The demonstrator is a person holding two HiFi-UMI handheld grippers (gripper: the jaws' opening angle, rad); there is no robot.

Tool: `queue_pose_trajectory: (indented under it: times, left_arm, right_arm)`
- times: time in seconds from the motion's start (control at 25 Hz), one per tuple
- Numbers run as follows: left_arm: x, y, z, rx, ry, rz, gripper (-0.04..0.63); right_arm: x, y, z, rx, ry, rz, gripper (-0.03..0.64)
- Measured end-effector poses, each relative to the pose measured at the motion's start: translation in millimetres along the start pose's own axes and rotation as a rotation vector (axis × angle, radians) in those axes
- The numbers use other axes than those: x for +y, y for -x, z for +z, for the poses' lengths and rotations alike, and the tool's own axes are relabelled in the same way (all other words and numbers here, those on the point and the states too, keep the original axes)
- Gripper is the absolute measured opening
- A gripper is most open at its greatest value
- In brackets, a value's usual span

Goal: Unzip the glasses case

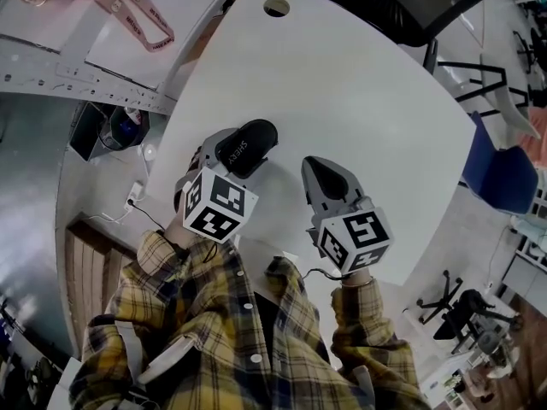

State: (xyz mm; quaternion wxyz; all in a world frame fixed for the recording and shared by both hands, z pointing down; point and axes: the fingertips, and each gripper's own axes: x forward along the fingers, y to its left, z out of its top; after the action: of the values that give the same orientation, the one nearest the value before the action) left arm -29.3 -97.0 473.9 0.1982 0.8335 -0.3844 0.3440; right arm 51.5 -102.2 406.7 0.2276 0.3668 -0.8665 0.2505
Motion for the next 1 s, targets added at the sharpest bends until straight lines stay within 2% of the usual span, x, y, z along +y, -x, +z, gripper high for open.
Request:
queue_pose_trajectory:
  times: [0.08,0.2,0.36,0.56,0.6,0.68,1.0]
  left_arm:
    - [-0.7,0.2,1.0,-0.007,0.0,-0.001,0.301]
    - [-0.9,-0.4,2.0,-0.013,-0.002,0.0,0.301]
    - [-1.4,-0.8,2.6,-0.023,-0.004,-0.001,0.301]
    - [0.1,0.1,0.3,-0.037,-0.011,-0.003,0.301]
    - [0.7,0.1,0.0,-0.043,-0.014,-0.004,0.301]
    - [1.1,0.0,0.1,-0.048,-0.016,-0.007,0.301]
    - [-0.2,-0.4,1.1,-0.048,-0.011,-0.013,0.301]
  right_arm:
    - [-2.9,-5.1,-2.3,0.015,0.038,0.019,0.0]
    - [-5.1,-17.9,-8.2,0.06,0.162,0.068,0.0]
    - [-2.7,-37.8,-18.7,0.134,0.376,0.159,0.0]
    - [5.5,-60.4,-35.0,0.189,0.7,0.264,0.003]
    - [6.8,-64.5,-38.7,0.204,0.746,0.28,0.021]
    - [9.1,-71.3,-44.3,0.225,0.796,0.312,0.055]
    - [10.9,-88.6,-48.9,0.248,0.868,0.37,0.061]
